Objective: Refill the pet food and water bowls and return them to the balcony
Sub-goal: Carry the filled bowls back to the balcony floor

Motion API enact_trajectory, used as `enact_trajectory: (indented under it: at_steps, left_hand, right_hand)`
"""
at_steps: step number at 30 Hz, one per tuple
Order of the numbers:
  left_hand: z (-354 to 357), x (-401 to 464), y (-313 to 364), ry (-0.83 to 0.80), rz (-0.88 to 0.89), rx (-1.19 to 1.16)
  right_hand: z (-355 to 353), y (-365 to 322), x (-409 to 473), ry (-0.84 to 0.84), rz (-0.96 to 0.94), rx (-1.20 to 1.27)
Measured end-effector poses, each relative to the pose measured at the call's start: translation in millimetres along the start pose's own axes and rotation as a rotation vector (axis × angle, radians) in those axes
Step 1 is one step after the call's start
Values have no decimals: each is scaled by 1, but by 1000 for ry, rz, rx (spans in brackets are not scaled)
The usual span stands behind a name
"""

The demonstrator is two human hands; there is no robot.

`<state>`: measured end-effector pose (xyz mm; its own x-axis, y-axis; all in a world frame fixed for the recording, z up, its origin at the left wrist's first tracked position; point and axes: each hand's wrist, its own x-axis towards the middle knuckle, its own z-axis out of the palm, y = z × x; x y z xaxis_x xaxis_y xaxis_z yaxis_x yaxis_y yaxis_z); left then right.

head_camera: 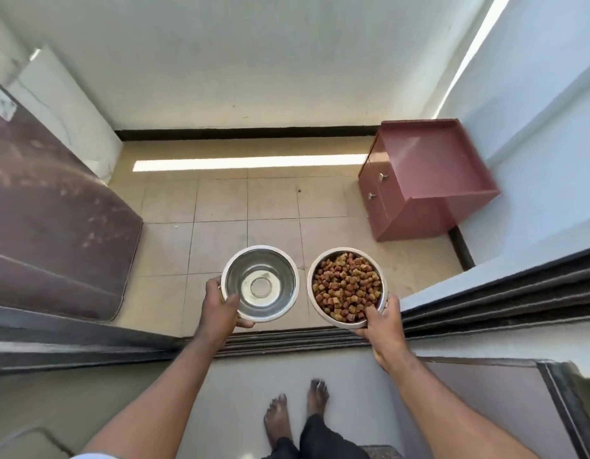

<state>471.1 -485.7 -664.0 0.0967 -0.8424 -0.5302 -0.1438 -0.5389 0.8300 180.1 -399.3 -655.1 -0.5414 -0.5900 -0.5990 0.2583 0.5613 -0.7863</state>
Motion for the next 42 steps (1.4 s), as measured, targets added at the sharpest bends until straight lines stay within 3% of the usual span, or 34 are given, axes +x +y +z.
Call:
enact_trajectory:
  at_steps: [12,26,33,42]
  left_hand:
    - [53,150,-117,81,-57,-25]
    - [128,334,-331,114,-117,5]
    - [149,397,-401,125,-111,-2]
    - [156,439,-443,88,-114,-21]
  right_hand:
    - [63,105,178,-58,58,-43]
    - [120,275,412,-100,92,-113]
    - [150,340,480,-98,85,-80]
    - [163,392,527,-115,106,-120]
